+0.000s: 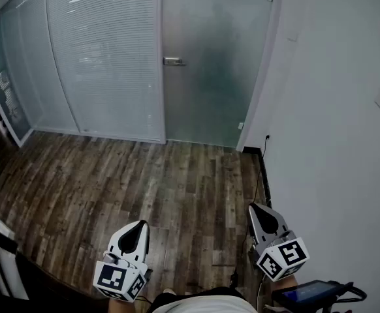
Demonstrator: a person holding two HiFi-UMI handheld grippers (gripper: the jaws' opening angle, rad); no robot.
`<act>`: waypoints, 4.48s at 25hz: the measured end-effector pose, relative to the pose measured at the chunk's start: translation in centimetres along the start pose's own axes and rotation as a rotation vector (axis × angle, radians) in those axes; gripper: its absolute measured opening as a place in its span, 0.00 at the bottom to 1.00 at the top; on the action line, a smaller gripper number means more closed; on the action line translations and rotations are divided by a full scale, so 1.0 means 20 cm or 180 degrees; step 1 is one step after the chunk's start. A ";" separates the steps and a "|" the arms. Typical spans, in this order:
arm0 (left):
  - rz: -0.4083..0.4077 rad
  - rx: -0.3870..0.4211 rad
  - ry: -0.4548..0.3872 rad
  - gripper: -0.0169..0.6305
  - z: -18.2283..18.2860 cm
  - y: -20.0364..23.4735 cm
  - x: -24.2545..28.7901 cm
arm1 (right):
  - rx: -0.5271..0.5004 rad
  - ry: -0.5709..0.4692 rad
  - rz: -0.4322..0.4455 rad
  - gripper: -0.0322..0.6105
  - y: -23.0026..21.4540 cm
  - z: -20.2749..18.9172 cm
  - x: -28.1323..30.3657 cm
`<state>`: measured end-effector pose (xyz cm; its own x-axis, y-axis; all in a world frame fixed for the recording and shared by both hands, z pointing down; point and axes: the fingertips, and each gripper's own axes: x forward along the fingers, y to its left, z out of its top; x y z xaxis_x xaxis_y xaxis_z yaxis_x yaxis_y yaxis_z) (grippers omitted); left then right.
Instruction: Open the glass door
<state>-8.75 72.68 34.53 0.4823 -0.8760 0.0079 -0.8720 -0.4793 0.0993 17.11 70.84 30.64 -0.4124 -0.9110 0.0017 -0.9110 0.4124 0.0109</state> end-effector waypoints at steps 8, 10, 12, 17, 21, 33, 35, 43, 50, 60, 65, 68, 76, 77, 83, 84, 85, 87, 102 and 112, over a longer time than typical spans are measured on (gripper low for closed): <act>0.0079 -0.0020 -0.0001 0.03 0.00 0.43 -0.20 | 0.0026 0.0031 0.0092 0.05 0.44 -0.08 0.21; 0.0056 -0.0069 -0.0007 0.03 -0.01 0.47 -0.20 | 0.0016 0.0072 0.0084 0.05 0.47 -0.10 0.23; 0.0060 -0.0093 -0.0011 0.03 -0.01 0.52 -0.20 | 0.0040 0.0072 0.0050 0.05 0.48 -0.10 0.26; 0.0084 -0.0041 -0.0005 0.03 -0.01 0.63 -0.18 | 0.0120 -0.0004 0.0007 0.05 0.48 -0.10 0.41; 0.0130 -0.0045 0.0012 0.03 -0.01 0.70 -0.09 | 0.0121 -0.0046 0.0078 0.05 0.47 -0.11 0.55; 0.0163 0.0050 0.0069 0.03 0.07 0.79 0.55 | 0.0275 -0.0075 0.0101 0.05 0.00 -0.12 1.01; 0.0200 0.0071 0.0084 0.03 0.09 0.79 0.69 | 0.0303 -0.0067 0.0133 0.05 -0.13 -0.13 1.11; 0.0413 -0.0026 0.0119 0.03 0.10 0.81 1.29 | 0.0350 -0.0063 0.0316 0.05 -0.65 -0.12 1.54; 0.0277 -0.0029 0.0232 0.03 0.07 0.78 1.51 | 0.0497 0.0022 0.0257 0.05 -0.79 -0.21 1.59; -0.0116 -0.0137 0.0237 0.03 0.01 0.86 2.00 | 0.0483 0.0085 -0.0121 0.05 -1.09 -0.25 1.77; -0.0232 -0.0176 0.0190 0.03 0.05 1.04 2.24 | 0.0372 0.0082 -0.0201 0.05 -1.14 -0.19 2.03; -0.0257 -0.0173 0.0187 0.03 0.08 1.20 2.36 | 0.0358 0.0078 -0.0215 0.05 -1.12 -0.17 2.23; -0.0302 -0.0169 0.0192 0.03 0.12 1.71 2.61 | 0.0245 0.0030 -0.0226 0.05 -0.99 -0.10 2.78; -0.0320 -0.0181 0.0200 0.03 0.12 1.76 2.64 | 0.0226 0.0019 -0.0220 0.05 -0.97 -0.10 2.84; -0.0403 -0.0243 0.0208 0.03 0.10 1.94 2.77 | 0.0183 0.0138 -0.0186 0.05 -0.90 -0.14 3.09; -0.0415 -0.0247 0.0214 0.03 0.09 1.97 2.78 | 0.0178 0.0150 -0.0186 0.05 -0.89 -0.15 3.12; -0.0422 -0.0250 0.0214 0.03 0.09 1.99 2.80 | 0.0176 0.0160 -0.0191 0.05 -0.89 -0.15 3.15; -0.0423 -0.0255 0.0201 0.03 0.09 2.05 2.86 | 0.0165 0.0158 -0.0191 0.05 -0.91 -0.15 3.23; -0.0246 -0.0196 0.0108 0.03 0.19 2.21 3.70 | 0.0162 0.0062 0.0008 0.05 -1.52 -0.14 3.94; -0.0065 -0.0254 0.0150 0.03 0.24 2.21 4.55 | 0.0151 0.0164 0.0356 0.05 -2.13 -0.10 4.52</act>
<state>-3.73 -28.53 34.79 0.5048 -0.8617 0.0517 -0.8536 -0.4893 0.1789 18.66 -29.01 32.29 -0.5115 -0.8578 0.0517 -0.8593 0.5100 -0.0394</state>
